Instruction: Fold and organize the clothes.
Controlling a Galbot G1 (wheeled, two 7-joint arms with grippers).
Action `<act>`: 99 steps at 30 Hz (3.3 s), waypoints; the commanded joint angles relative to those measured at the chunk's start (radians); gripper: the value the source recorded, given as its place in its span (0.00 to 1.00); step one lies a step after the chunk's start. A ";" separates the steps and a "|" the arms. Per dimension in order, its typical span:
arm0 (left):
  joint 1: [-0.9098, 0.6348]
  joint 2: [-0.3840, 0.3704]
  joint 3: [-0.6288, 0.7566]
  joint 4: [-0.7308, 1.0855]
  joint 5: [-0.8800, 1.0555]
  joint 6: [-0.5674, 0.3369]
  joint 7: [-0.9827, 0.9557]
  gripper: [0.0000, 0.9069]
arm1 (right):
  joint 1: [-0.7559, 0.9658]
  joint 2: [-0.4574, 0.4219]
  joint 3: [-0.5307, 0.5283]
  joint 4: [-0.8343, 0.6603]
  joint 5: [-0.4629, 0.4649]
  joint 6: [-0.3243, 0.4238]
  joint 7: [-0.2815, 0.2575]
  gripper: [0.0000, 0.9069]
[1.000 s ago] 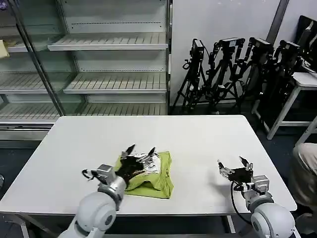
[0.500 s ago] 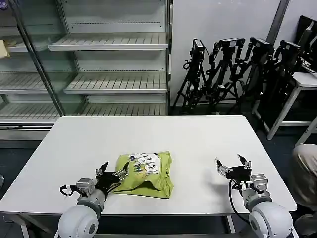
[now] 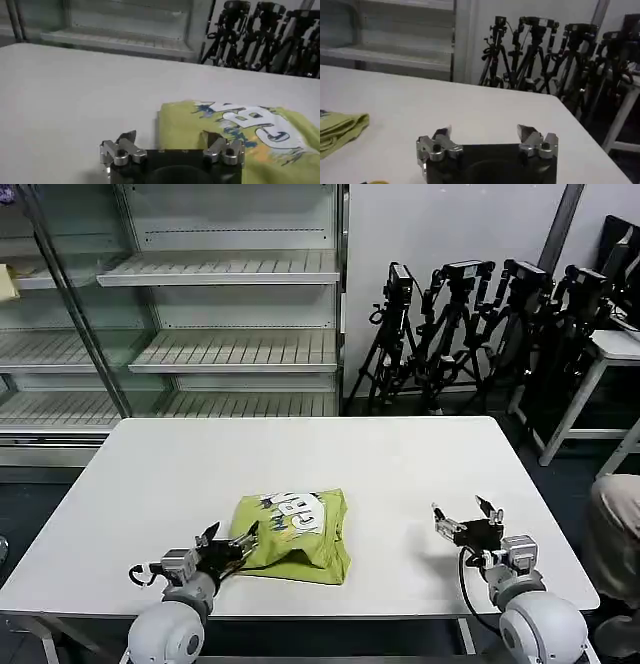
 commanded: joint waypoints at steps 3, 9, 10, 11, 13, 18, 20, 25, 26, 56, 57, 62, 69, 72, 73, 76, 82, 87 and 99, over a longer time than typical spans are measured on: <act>0.011 -0.015 0.012 0.023 -0.036 -0.033 0.008 0.02 | 0.009 0.007 -0.017 0.005 0.008 -0.009 0.000 1.00; 0.015 -0.021 0.015 0.023 -0.028 -0.030 0.007 0.02 | 0.001 0.007 -0.015 0.009 0.007 -0.008 0.001 1.00; 0.017 -0.021 0.016 0.021 -0.025 -0.030 0.010 0.02 | -0.001 0.007 -0.013 0.011 0.007 -0.008 0.001 1.00; 0.018 -0.021 0.016 0.019 -0.025 -0.030 0.011 0.02 | -0.002 0.007 -0.010 0.013 0.007 -0.007 0.001 1.00; 0.020 -0.021 0.016 0.014 -0.027 -0.032 0.013 0.02 | -0.004 0.007 -0.001 0.018 0.008 -0.008 0.002 1.00; 0.018 -0.017 0.025 0.011 -0.026 -0.031 0.019 0.02 | -0.014 0.011 0.013 0.029 0.006 -0.010 0.004 1.00; 0.016 -0.016 0.027 0.009 -0.024 -0.029 0.018 0.02 | -0.019 0.016 0.020 0.035 0.006 -0.010 0.004 1.00; 0.009 0.006 0.012 0.001 -0.024 -0.028 0.022 0.02 | -0.024 0.020 0.024 0.045 0.002 -0.013 0.006 1.00; 0.007 0.011 0.006 -0.001 -0.025 -0.027 0.022 0.02 | -0.023 0.021 0.024 0.046 0.001 -0.014 0.006 1.00; 0.124 0.314 -0.112 -0.363 0.152 0.022 0.216 0.02 | 0.021 0.040 -0.038 0.017 -0.030 -0.019 0.006 1.00; 0.124 0.278 -0.051 -0.366 0.187 0.019 0.218 0.02 | 0.017 0.037 -0.033 0.018 -0.030 -0.019 0.006 1.00; 0.092 0.196 0.152 -0.340 0.297 -0.004 0.238 0.02 | 0.006 0.031 -0.022 0.019 -0.030 -0.018 0.006 1.00; 0.034 0.115 0.264 -0.292 0.318 -0.008 0.229 0.02 | 0.019 0.027 -0.028 0.012 -0.039 -0.018 0.006 1.00; -0.012 0.060 0.287 -0.255 0.278 -0.001 0.183 0.02 | 0.025 0.020 -0.022 0.012 -0.038 -0.020 0.006 1.00; -0.028 0.043 0.297 -0.238 0.259 0.007 0.145 0.02 | 0.027 0.015 -0.018 0.014 -0.038 -0.021 0.006 1.00; -0.087 -0.004 0.322 -0.189 0.180 0.028 0.022 0.02 | 0.033 0.006 -0.003 0.018 -0.036 -0.021 0.005 1.00; -0.109 -0.002 0.366 -0.126 0.269 0.023 0.099 0.02 | 0.035 0.004 0.011 0.019 -0.032 -0.021 0.005 1.00; -0.111 0.005 0.381 -0.108 0.299 0.026 0.125 0.02 | 0.018 0.006 0.024 0.024 -0.032 -0.019 0.003 1.00; -0.126 0.345 0.026 -0.239 0.165 0.034 0.240 0.02 | 0.037 0.012 -0.003 0.010 -0.033 -0.018 0.002 1.00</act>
